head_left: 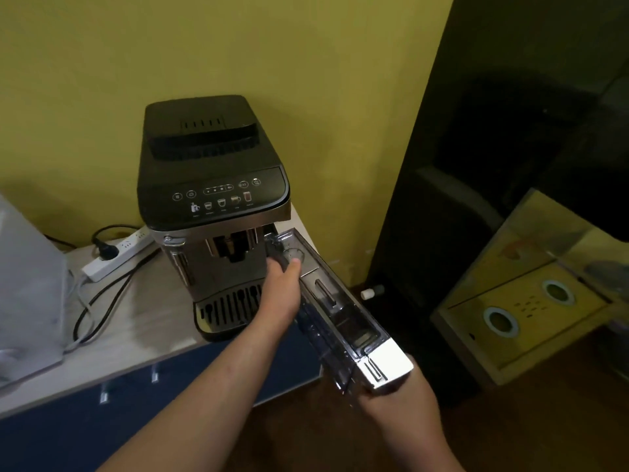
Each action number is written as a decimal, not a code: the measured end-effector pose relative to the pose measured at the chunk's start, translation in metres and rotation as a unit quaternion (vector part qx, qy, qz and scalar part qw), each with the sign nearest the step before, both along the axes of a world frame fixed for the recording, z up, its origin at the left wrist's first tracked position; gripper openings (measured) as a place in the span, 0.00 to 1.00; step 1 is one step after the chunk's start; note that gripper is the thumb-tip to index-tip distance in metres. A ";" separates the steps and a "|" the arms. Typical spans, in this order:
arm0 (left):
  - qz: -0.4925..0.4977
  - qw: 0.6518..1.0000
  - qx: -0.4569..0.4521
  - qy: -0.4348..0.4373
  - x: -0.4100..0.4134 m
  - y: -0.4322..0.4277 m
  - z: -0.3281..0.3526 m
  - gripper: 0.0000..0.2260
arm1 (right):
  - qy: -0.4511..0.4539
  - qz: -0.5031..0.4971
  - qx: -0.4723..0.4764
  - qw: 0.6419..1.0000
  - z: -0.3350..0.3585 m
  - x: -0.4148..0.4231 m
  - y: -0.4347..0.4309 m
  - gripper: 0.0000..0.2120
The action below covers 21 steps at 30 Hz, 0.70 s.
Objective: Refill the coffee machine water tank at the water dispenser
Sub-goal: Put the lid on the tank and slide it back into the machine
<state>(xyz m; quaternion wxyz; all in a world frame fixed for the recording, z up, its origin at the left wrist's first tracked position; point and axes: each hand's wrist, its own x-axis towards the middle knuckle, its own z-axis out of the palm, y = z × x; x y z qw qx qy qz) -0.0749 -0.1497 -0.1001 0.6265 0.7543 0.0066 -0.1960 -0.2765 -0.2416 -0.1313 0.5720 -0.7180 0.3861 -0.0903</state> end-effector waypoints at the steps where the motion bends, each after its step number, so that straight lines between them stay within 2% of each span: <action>1: -0.002 1.000 0.012 0.000 0.002 -0.002 0.001 0.28 | -0.004 -0.010 0.012 1.000 0.000 0.002 0.004 0.33; 5: 0.003 0.999 0.040 0.010 0.014 -0.004 -0.002 0.34 | -0.019 -0.025 0.049 0.998 0.003 0.008 0.017 0.32; 8: 0.007 0.999 0.036 0.019 0.020 -0.002 -0.001 0.29 | -0.027 -0.026 0.055 0.998 0.003 0.012 0.023 0.31; 14: -0.002 0.999 0.046 0.022 0.029 0.001 0.000 0.25 | -0.032 -0.035 0.061 0.997 0.005 0.019 0.036 0.29; 21: 0.000 0.998 0.059 0.025 0.043 0.002 -0.002 0.26 | -0.038 -0.040 0.064 0.996 0.005 0.031 0.047 0.30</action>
